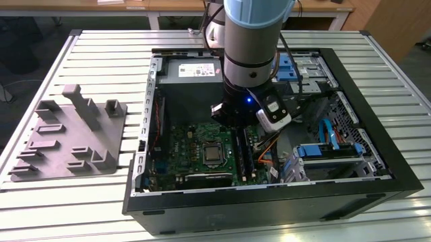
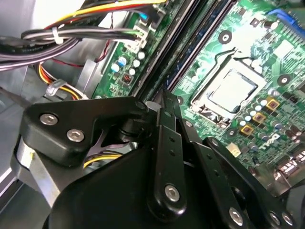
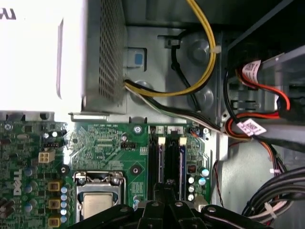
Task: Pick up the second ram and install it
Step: 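Press down the second ram until it locks into place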
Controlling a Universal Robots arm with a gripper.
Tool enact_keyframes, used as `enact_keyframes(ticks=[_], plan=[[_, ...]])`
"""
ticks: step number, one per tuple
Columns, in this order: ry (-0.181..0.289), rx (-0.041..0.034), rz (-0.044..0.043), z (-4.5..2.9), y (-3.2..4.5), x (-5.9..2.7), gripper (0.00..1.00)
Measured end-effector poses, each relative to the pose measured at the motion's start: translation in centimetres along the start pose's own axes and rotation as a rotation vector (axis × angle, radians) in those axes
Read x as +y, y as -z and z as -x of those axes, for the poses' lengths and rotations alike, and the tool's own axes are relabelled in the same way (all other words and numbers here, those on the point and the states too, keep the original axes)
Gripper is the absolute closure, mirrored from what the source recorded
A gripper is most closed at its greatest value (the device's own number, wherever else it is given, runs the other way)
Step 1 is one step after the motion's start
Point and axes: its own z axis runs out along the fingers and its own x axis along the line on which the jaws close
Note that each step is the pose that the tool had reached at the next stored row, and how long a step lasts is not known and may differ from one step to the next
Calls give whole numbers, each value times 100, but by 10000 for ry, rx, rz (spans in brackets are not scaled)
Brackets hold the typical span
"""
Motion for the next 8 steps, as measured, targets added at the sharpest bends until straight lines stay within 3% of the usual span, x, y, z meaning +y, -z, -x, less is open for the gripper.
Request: enact_keyframes(ticks=[8], plan=[[0,0,1,-4,1,-112,90]])
